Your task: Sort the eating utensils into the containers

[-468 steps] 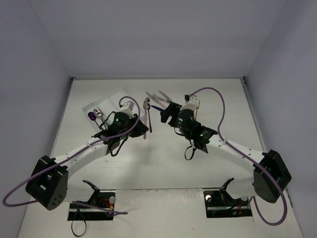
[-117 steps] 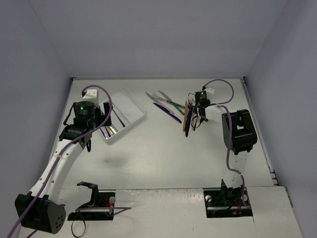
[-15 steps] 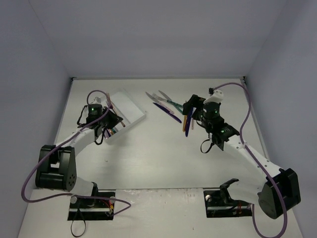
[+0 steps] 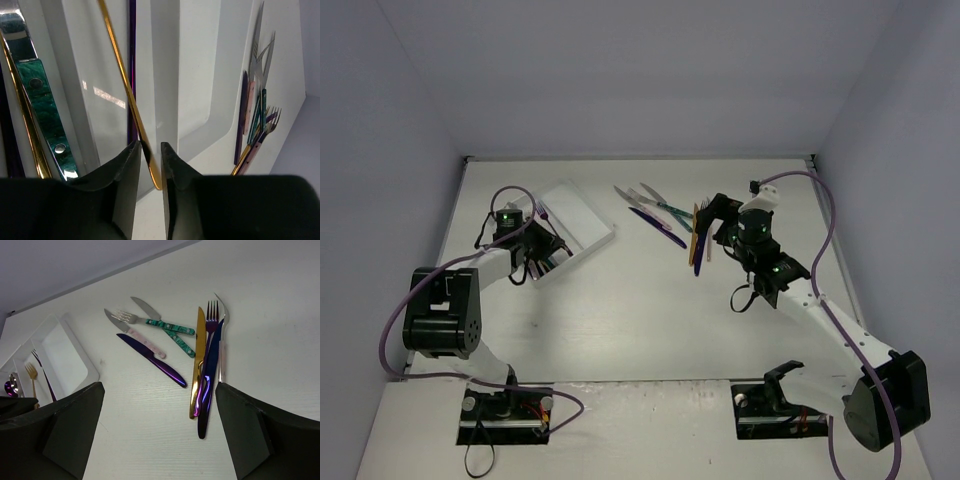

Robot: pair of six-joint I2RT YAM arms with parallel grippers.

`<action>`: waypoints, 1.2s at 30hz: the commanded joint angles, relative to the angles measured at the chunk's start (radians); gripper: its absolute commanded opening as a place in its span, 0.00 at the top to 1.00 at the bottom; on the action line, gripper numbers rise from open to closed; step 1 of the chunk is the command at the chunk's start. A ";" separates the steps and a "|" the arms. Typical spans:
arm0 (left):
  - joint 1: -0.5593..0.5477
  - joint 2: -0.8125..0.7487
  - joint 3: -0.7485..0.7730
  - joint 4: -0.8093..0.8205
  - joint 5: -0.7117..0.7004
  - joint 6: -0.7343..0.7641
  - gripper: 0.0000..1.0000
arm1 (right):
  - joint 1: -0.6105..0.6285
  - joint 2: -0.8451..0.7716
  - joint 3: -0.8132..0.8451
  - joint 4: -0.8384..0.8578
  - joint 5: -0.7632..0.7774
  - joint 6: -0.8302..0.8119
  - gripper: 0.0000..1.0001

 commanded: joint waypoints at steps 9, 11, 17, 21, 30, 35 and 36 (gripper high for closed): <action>0.005 -0.025 0.066 0.042 0.011 0.029 0.47 | -0.013 -0.016 0.005 0.040 -0.002 -0.019 0.09; 0.003 -0.067 0.069 0.014 0.006 0.056 0.44 | -0.015 -0.005 0.008 0.036 0.011 -0.031 0.09; -0.019 -0.253 0.195 -0.261 -0.110 0.274 0.34 | -0.043 0.113 0.057 -0.014 0.065 -0.055 0.13; -0.034 -0.385 0.288 -0.446 -0.202 0.481 0.30 | -0.080 0.233 0.108 -0.024 0.076 -0.075 0.16; -0.034 -0.575 0.230 -0.575 -0.344 0.731 0.28 | -0.127 0.531 0.252 -0.026 0.096 -0.129 0.38; -0.031 -0.599 0.164 -0.574 -0.344 0.752 0.28 | -0.144 0.655 0.327 -0.025 0.108 -0.147 0.52; -0.032 -0.601 0.167 -0.578 -0.353 0.757 0.28 | -0.145 0.682 0.347 -0.025 0.110 -0.152 0.54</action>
